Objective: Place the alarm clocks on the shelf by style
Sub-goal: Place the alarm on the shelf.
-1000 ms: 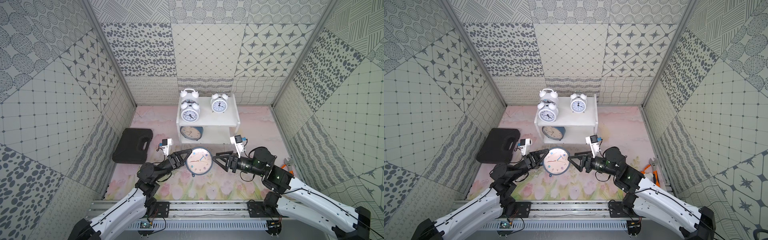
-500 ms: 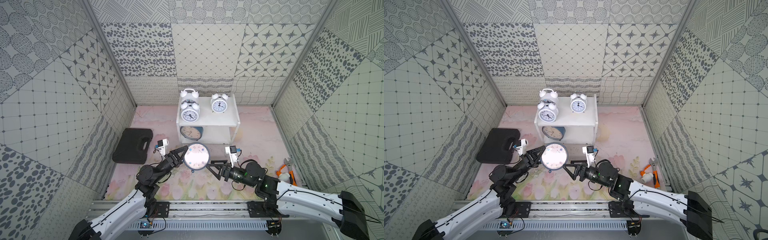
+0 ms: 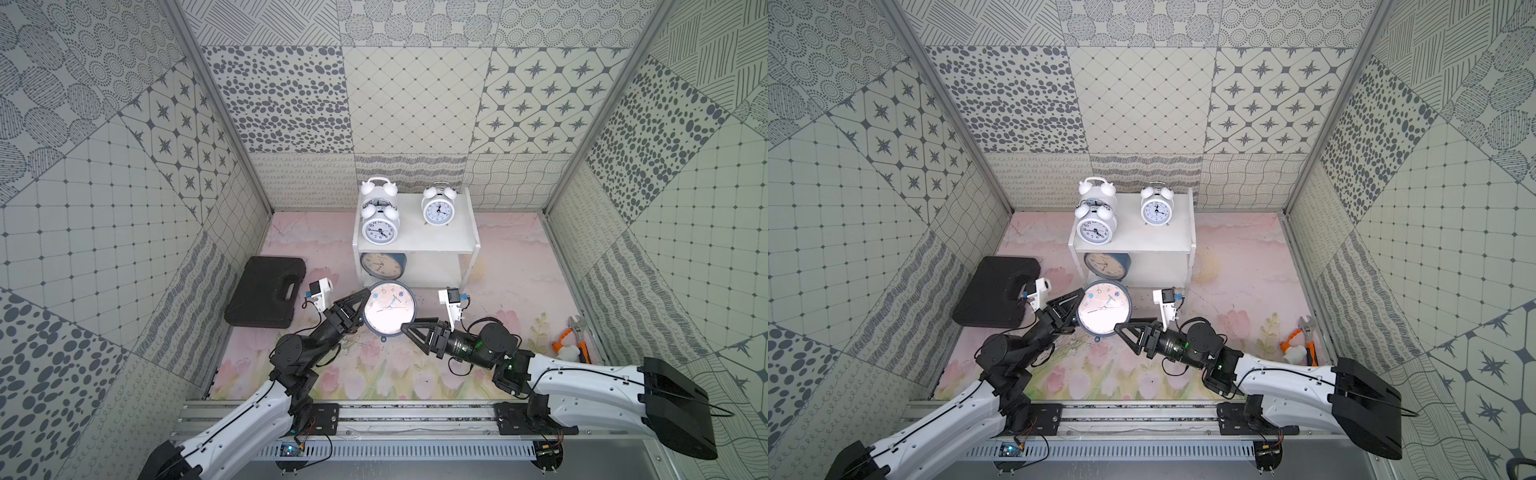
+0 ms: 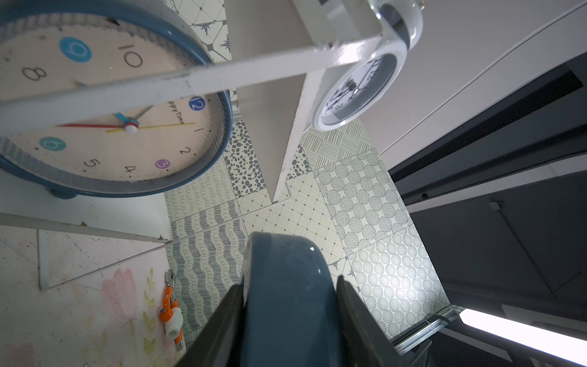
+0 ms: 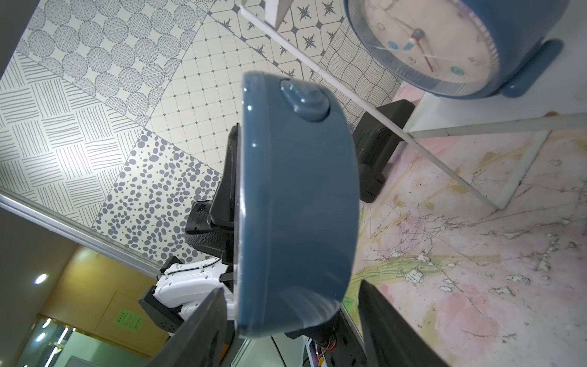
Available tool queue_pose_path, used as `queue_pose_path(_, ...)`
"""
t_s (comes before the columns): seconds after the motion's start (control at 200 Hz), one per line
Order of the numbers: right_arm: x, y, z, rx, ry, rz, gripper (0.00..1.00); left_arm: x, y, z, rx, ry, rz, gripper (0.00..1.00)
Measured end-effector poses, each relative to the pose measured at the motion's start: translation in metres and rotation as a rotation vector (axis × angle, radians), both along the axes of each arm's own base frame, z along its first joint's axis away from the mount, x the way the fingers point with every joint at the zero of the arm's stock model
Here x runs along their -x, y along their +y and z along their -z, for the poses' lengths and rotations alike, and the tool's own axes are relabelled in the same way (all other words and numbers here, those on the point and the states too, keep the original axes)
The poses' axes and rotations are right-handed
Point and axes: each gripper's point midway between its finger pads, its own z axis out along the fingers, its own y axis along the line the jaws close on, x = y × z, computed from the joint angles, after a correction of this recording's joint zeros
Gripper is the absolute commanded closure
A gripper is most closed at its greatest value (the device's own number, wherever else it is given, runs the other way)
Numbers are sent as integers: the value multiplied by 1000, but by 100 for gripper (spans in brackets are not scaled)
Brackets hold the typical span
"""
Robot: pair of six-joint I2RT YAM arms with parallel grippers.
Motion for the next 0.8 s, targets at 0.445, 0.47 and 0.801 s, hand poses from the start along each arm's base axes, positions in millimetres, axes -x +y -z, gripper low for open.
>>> queue_pose_path(0.445,-1,1,-7,-11,-23,2,45,1,1,2,11,11,5,79)
queue_pose_path(0.47,-1,2,-8,-11,-23,2,47,1,1,2,13,10,5,79)
queue_pose_path(0.801,0,3,-10,-25,-13,-8,65,3,3,-1,26,-11,1,77)
